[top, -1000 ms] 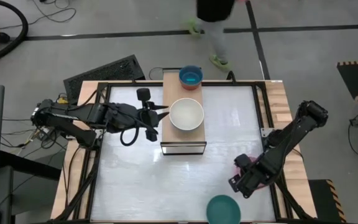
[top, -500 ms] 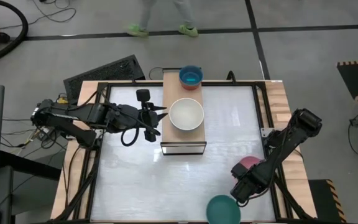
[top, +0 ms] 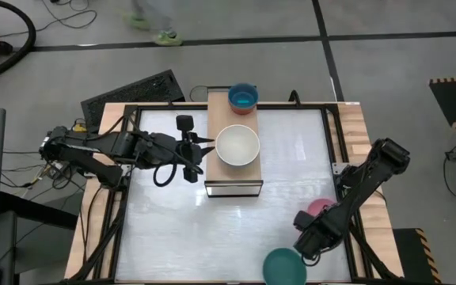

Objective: Place and stack bowls onto a shelf
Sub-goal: Stack the light pink bowl on top of the white bowl on the shelf

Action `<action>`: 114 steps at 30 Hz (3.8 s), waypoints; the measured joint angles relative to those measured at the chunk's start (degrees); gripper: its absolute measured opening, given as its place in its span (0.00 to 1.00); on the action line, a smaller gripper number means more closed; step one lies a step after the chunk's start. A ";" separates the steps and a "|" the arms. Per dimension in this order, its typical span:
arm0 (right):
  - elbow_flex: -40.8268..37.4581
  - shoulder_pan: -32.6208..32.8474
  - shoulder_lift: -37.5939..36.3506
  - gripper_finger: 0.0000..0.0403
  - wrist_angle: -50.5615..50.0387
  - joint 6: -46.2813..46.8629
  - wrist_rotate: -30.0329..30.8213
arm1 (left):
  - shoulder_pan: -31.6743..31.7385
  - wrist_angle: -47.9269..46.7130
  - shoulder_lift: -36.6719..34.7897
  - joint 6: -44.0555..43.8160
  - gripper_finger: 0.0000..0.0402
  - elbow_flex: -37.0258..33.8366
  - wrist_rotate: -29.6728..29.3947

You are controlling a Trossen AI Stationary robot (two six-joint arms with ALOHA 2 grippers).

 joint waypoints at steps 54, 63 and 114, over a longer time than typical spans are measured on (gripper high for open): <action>42.63 -16.55 -6.81 0.06 24.32 -91.43 -8.47 | 2.90 21.45 0.00 -11.03 0.21 0.00 52.36; 42.69 -17.86 -5.95 0.06 34.01 -98.67 -14.96 | 3.13 27.63 0.00 -16.90 0.21 0.00 55.70; 42.66 -27.73 -0.09 0.06 41.10 -97.76 -37.26 | 3.09 43.69 5.89 -40.46 0.53 0.00 73.68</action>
